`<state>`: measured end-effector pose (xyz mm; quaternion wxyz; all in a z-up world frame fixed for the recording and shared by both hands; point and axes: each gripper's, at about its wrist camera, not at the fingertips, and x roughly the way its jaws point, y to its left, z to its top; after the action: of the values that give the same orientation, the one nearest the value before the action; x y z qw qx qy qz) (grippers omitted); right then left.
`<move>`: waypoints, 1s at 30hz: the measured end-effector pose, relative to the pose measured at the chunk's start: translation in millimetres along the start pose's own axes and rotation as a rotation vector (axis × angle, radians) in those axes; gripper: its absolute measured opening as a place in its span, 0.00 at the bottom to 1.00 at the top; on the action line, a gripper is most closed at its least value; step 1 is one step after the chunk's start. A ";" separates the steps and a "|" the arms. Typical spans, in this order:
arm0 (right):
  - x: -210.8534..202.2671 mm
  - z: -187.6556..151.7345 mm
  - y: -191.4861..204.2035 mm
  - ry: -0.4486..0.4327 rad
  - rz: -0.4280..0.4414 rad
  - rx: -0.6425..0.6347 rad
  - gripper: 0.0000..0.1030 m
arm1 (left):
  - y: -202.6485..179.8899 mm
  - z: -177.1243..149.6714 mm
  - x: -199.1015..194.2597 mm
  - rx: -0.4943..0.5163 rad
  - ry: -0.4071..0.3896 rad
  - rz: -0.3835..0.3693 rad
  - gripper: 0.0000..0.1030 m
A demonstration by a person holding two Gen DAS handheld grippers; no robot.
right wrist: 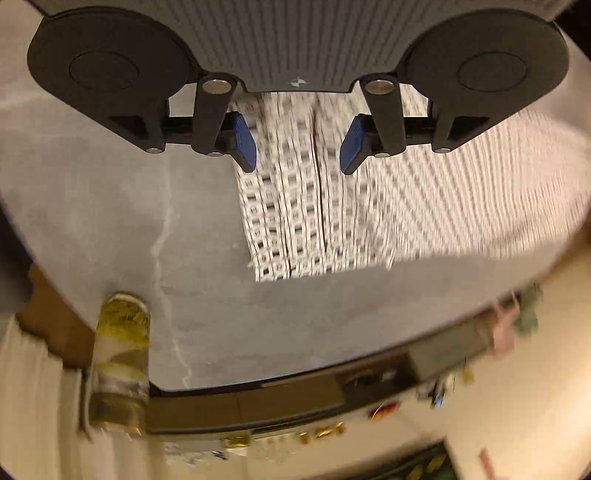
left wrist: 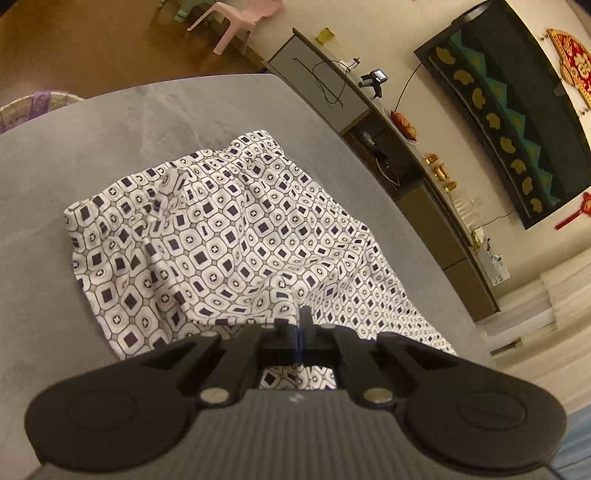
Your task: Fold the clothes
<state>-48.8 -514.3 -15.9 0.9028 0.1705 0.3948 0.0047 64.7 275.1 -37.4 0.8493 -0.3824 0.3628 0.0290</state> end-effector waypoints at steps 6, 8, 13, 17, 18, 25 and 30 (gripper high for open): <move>53.7 14.2 12.2 0.004 -0.105 -0.071 0.51 | -0.4 -1.7 1.2 0.019 0.007 0.027 0.01; 62.2 14.0 27.2 0.009 -0.155 -0.172 0.40 | -2.2 -2.4 2.0 0.031 0.009 0.028 0.01; 69.8 3.3 59.0 0.023 -0.265 -0.419 0.04 | -5.8 -2.9 4.0 0.052 0.014 0.026 0.01; 67.1 4.8 60.0 0.034 -0.264 -0.431 0.03 | -7.1 -3.8 4.4 0.057 0.014 0.026 0.01; 65.6 6.7 57.9 0.032 -0.256 -0.414 0.03 | -7.2 -3.9 4.2 0.058 0.013 0.028 0.01; 73.6 11.8 51.5 0.029 -0.211 -0.348 0.15 | -9.0 -4.7 5.0 0.067 0.016 0.036 0.01; 67.5 4.4 69.6 -0.004 -0.243 -0.449 0.01 | -8.3 -4.8 2.2 0.064 0.006 0.039 0.01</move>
<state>9.5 -440.4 -39.4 0.9128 -0.0827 0.3996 -0.0167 66.2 265.6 -35.8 0.8594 -0.3479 0.3733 0.0327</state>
